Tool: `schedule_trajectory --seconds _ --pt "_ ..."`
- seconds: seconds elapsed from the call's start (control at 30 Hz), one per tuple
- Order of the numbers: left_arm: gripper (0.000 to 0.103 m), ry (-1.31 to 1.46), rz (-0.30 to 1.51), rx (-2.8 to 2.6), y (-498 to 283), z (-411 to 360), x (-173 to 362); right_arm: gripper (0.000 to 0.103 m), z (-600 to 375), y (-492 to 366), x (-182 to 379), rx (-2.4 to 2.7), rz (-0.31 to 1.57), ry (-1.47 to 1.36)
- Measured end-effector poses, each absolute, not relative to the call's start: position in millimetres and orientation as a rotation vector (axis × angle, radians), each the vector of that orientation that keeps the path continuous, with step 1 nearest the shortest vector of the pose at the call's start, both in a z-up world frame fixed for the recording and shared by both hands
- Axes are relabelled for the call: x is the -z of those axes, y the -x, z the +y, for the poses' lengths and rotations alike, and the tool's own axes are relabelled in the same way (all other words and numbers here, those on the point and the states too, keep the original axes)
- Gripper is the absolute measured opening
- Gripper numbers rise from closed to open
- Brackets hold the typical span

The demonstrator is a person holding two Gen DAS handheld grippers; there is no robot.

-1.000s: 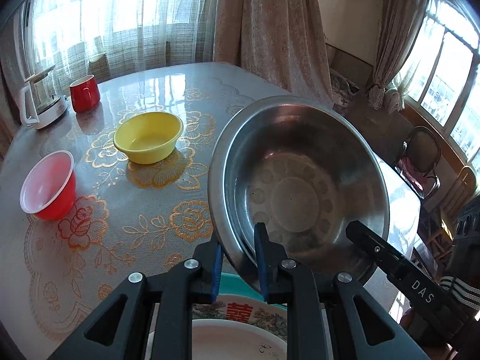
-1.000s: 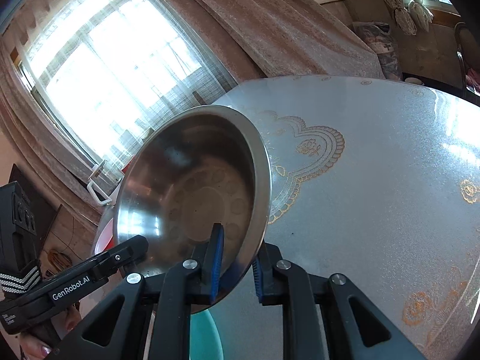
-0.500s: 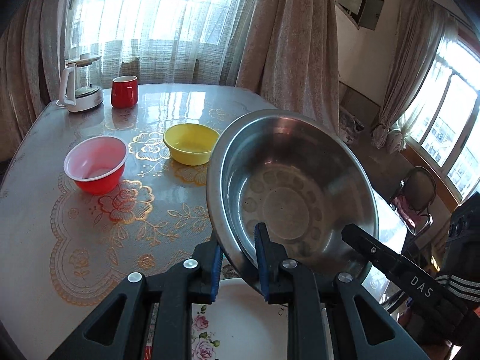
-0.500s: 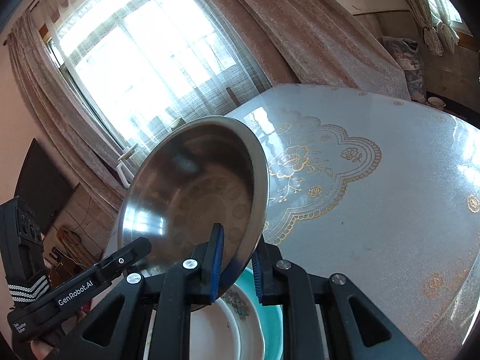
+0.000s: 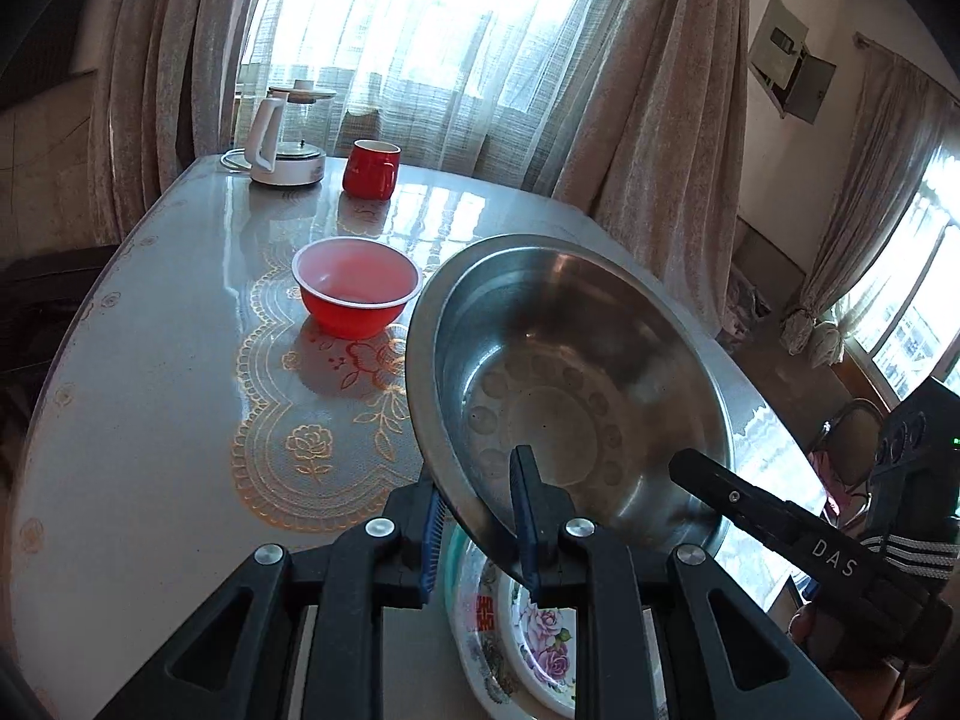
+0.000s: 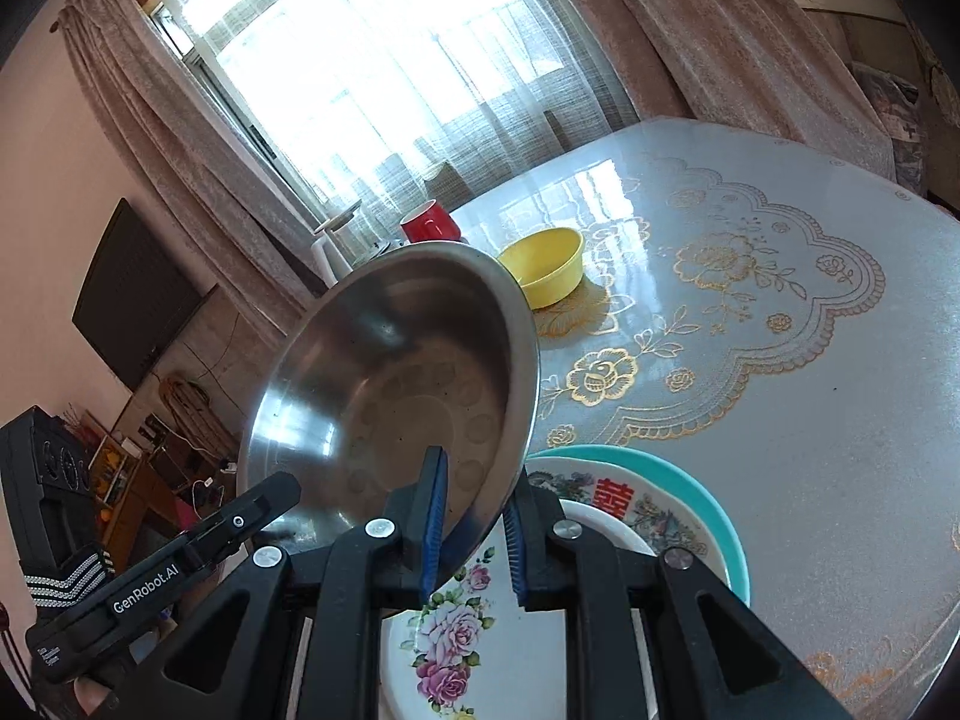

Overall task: Organize plates and bowls
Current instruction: 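Lift the steel bowl with the right gripper and carry it beside the plate stack, then lower the steel bowl onto the table and open the right gripper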

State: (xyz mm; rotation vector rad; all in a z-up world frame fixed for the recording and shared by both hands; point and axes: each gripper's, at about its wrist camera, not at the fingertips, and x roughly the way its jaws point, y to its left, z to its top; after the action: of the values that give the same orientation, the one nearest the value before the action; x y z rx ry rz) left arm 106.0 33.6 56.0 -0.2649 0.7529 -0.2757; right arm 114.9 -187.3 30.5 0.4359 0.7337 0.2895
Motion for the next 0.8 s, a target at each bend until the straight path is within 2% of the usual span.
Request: schedule_trajectory --seconds 0.37,0.8 --pt "0.022 0.337 0.768 0.126 -74.6 108.2 -35.2 0.021 -111.5 -115.1 -19.6 -0.437 0.841 -0.35" --pt "0.025 0.431 0.858 0.001 -56.5 156.8 11.8 0.025 -44.2 -123.6 9.6 -0.523 0.99 -0.212"
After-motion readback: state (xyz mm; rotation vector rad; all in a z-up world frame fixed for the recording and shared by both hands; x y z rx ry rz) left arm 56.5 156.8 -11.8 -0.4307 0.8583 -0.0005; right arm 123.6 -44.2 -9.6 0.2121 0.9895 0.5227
